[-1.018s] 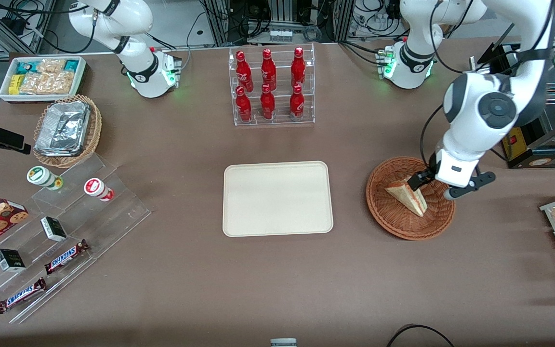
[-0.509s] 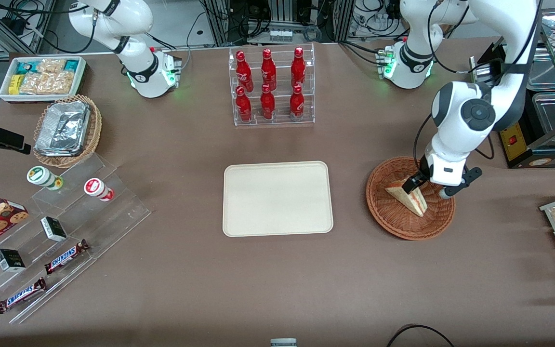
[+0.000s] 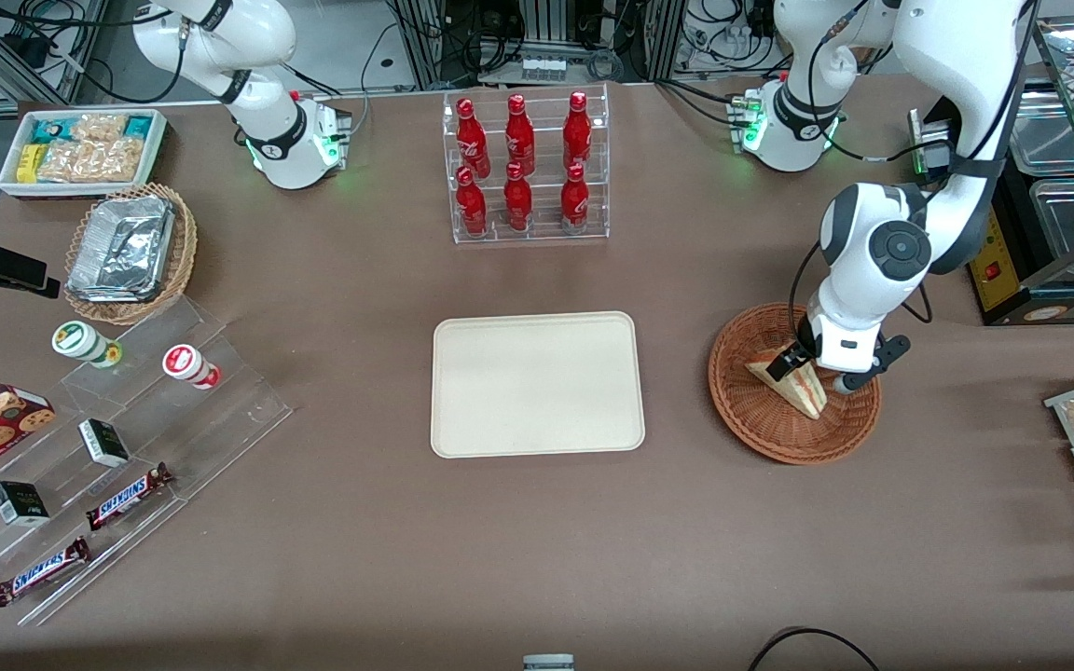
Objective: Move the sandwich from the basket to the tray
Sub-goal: 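Close the left gripper on the sandwich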
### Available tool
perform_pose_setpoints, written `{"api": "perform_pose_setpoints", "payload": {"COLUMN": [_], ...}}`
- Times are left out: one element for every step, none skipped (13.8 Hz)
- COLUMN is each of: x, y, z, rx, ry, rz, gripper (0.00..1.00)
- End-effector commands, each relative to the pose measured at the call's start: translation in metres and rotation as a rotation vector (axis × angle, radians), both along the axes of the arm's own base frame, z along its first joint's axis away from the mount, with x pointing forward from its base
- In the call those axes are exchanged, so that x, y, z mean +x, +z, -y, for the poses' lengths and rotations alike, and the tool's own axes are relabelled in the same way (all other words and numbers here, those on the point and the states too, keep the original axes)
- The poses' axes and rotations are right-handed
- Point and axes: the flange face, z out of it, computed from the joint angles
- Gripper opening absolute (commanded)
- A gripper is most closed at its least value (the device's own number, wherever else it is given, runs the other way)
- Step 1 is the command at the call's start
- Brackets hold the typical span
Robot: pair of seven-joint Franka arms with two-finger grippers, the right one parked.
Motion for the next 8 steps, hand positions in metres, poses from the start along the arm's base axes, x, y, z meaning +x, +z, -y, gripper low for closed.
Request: {"api": "perform_pose_setpoints", "payload": {"x": [0.000, 0.001, 0.002, 0.003, 0.005, 0.007, 0.009, 0.008], "y": [-0.006, -0.005, -0.004, -0.003, 0.001, 0.005, 0.009, 0.015], "z": [0.004, 0.003, 0.003, 0.004, 0.004, 0.005, 0.005, 0.006], "rx": [0.005, 0.004, 0.004, 0.003, 0.002, 0.000, -0.001, 0.000], "ry": [0.008, 0.011, 0.010, 0.009, 0.011, 0.009, 0.007, 0.002], "rz": [0.011, 0.014, 0.016, 0.017, 0.023, 0.030, 0.038, 0.038], "gripper": [0.69, 0.30, 0.00, 0.00, 0.00, 0.00, 0.00, 0.00]}}
